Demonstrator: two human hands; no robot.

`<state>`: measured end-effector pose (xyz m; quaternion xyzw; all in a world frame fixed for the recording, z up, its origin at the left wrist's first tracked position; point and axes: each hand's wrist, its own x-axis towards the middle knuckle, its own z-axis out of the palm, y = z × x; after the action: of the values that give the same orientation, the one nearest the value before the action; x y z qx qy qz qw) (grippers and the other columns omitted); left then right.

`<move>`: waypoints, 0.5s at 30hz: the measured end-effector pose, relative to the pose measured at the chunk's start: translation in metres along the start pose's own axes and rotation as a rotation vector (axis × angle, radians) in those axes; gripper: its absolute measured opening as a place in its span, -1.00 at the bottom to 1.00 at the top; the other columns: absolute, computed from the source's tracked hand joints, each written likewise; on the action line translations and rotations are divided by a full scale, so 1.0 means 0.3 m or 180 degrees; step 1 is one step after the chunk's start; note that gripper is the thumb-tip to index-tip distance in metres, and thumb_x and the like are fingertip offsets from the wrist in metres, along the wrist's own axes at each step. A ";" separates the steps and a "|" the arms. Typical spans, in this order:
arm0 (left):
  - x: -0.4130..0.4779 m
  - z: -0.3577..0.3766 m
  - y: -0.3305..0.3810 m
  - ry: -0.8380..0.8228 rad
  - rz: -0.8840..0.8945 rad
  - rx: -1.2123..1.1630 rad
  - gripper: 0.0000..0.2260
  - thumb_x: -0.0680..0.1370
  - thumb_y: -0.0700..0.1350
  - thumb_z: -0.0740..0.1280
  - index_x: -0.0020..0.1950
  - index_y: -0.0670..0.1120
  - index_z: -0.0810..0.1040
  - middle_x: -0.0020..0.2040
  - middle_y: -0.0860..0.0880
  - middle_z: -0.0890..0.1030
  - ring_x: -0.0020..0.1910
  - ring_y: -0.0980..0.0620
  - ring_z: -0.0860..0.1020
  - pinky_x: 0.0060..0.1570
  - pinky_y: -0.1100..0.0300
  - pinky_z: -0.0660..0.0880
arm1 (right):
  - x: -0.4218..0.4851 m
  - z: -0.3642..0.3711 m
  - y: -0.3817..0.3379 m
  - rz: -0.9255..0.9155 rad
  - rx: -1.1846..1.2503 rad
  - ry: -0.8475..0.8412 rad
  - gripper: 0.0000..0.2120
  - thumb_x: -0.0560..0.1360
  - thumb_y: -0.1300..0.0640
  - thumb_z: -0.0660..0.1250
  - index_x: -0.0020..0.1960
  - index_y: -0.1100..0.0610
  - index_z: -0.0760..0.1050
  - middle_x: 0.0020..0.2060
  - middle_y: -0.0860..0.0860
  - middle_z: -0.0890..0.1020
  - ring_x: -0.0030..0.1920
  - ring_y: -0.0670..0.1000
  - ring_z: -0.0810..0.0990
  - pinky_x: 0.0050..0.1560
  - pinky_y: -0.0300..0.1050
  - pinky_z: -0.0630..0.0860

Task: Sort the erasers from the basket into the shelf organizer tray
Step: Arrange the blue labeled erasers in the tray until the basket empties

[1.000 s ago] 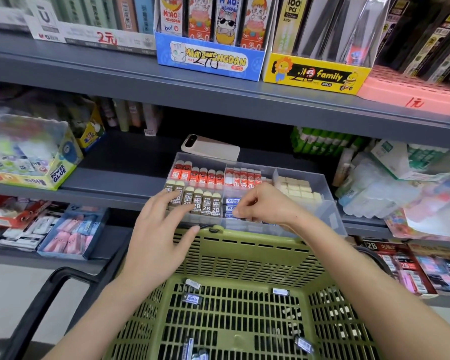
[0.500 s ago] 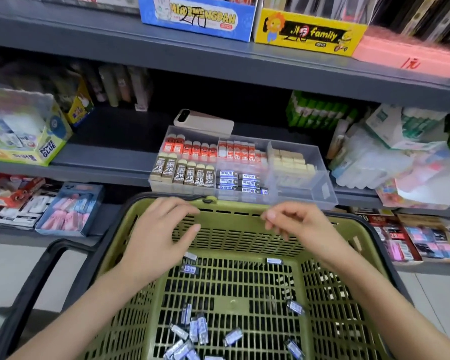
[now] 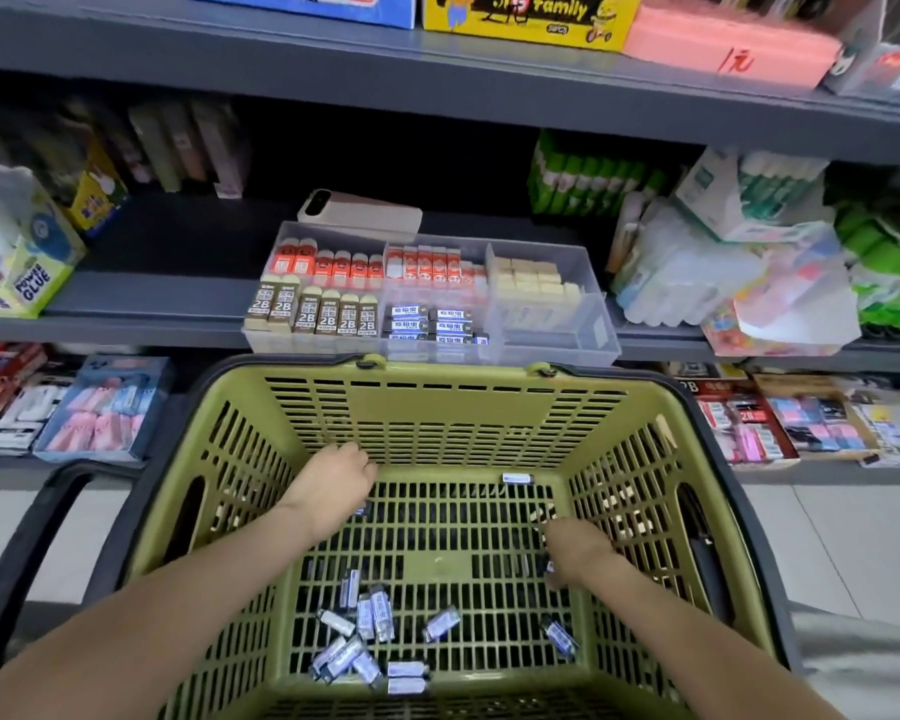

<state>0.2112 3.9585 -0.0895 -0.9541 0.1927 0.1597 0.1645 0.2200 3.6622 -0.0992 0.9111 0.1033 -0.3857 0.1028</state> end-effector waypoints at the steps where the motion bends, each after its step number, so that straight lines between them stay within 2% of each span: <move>1: 0.000 0.020 0.010 -0.0009 -0.0036 0.0026 -0.66 0.58 -0.03 0.25 0.30 -0.15 0.40 0.19 -0.11 0.51 0.17 -0.08 0.43 0.15 0.07 0.38 | 0.005 0.013 -0.002 -0.0003 0.0002 0.0068 -0.70 0.47 0.14 0.38 0.17 0.16 0.44 0.10 0.08 0.56 0.09 0.07 0.57 0.04 -0.10 0.54; 2: -0.002 0.040 0.017 -0.0003 -0.0092 -0.0003 -0.58 0.58 0.04 0.24 0.35 -0.16 0.36 0.21 -0.11 0.49 0.19 -0.08 0.42 0.17 0.07 0.38 | 0.010 0.018 -0.005 0.0007 0.0080 0.0170 -0.76 0.48 0.13 0.35 0.12 0.15 0.46 0.04 0.07 0.58 0.04 0.05 0.58 -0.02 -0.12 0.55; 4: -0.007 0.073 0.029 0.0050 -0.0216 -0.0136 -0.45 0.58 0.13 0.20 0.45 -0.16 0.23 0.26 -0.10 0.43 0.24 -0.06 0.38 0.20 0.09 0.38 | 0.014 0.002 -0.011 0.0043 0.0399 0.0482 -0.90 0.50 0.08 0.31 -0.09 0.11 0.46 -0.18 0.01 0.57 -0.11 0.01 0.60 -0.19 -0.16 0.53; 5: -0.007 0.087 0.034 0.0081 -0.0264 -0.0202 -0.42 0.58 0.15 0.18 0.48 -0.16 0.18 0.29 -0.09 0.41 0.26 -0.05 0.36 0.22 0.11 0.37 | 0.019 -0.010 -0.013 0.0068 0.0646 0.0706 -0.86 0.51 0.05 0.30 -0.17 0.09 0.45 -0.26 -0.02 0.54 -0.17 -0.01 0.60 -0.23 -0.16 0.52; 7: -0.005 0.111 0.044 0.0141 -0.0393 -0.0356 -0.42 0.59 0.15 0.16 0.50 -0.13 0.15 0.32 -0.06 0.40 0.29 -0.02 0.34 0.26 0.13 0.33 | 0.033 -0.029 -0.017 0.0008 0.1246 0.1273 -0.82 0.52 0.01 0.29 -0.20 0.08 0.45 -0.30 -0.04 0.54 -0.21 -0.01 0.59 -0.22 -0.13 0.54; 9: -0.002 0.122 0.054 0.0174 -0.0510 -0.0436 -0.48 0.61 0.14 0.13 0.49 -0.10 0.21 0.33 -0.03 0.41 0.29 -0.01 0.33 0.27 0.14 0.28 | 0.047 -0.041 -0.021 -0.0135 0.1485 0.1843 -0.84 0.51 0.01 0.31 -0.18 0.07 0.46 -0.23 -0.04 0.55 -0.15 0.01 0.56 -0.18 -0.12 0.51; 11: -0.006 0.130 0.065 0.0117 -0.0552 -0.0435 -0.53 0.62 0.12 0.12 0.46 -0.09 0.27 0.33 -0.04 0.42 0.29 -0.01 0.33 0.27 0.13 0.28 | 0.070 -0.036 -0.026 -0.0230 0.1322 0.2126 -0.88 0.51 0.03 0.31 -0.09 0.08 0.48 -0.11 -0.02 0.56 -0.04 0.02 0.53 -0.10 -0.11 0.49; 15: -0.011 0.144 0.078 -0.0074 -0.0535 -0.0627 -0.57 0.61 0.05 0.16 0.43 -0.12 0.29 0.34 -0.09 0.39 0.32 -0.04 0.31 0.31 0.12 0.31 | 0.116 -0.018 -0.045 -0.0287 0.0677 0.1963 -0.77 0.53 0.20 0.26 0.18 0.13 0.44 0.14 0.03 0.47 0.12 0.05 0.47 0.02 -0.12 0.46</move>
<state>0.1879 3.9553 -0.1328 -0.9765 0.0936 0.1746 0.0850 0.2437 3.6804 -0.1222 0.9851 0.1290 -0.1044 -0.0461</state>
